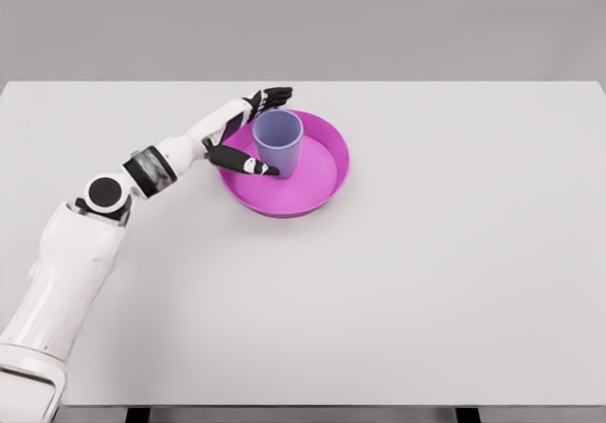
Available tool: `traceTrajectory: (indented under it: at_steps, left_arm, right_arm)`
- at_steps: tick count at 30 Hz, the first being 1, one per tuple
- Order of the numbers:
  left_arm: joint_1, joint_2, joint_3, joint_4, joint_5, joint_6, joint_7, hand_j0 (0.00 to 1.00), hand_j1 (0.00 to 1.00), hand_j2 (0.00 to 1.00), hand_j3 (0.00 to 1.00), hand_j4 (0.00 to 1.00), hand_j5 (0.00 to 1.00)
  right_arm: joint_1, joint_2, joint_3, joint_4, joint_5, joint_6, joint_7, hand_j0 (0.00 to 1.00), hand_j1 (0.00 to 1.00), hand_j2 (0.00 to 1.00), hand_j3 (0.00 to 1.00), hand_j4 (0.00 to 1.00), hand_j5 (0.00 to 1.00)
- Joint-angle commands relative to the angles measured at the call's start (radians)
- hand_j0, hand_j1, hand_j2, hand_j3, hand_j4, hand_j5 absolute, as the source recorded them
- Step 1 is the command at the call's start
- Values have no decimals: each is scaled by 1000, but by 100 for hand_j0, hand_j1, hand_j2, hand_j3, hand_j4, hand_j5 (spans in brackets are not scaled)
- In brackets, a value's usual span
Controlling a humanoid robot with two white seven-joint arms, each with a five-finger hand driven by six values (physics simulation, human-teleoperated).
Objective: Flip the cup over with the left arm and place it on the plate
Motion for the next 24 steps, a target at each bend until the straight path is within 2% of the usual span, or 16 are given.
traceTrajectory:
  at_steps: [1,12,15,17,19,24]
  left_arm:
    - [0,7,2,-3,8,0,0,100,100,100,100,100,100]
    - [-2,35,5,-7,14,0,0,100,100,100,100,100,100]
    - [-2,94,13,-16,19,-2,0,100,100,100,100,100,100]
    - [9,140,42,-44,28,-2,0,100,100,100,100,100,100]
    - [17,203,42,-72,28,-9,0,100,100,100,100,100,100]
    - [66,363,40,-79,42,-207,0,100,100,100,100,100,100]
  right_arm:
    - [0,0,0,0,0,0,0,100,100,100,100,100,100]
    - [0,0,0,0,0,0,0,100,100,100,100,100,100]
    - [0,0,0,0,0,0,0,100,100,100,100,100,100]
    - [0,0,0,0,0,1,0,100,100,100,100,100,100]
    - [2,0,0,0,0,1,0,100,100,100,100,100,100]
    - [0,0,0,0,0,0,0,100,100,100,100,100,100]
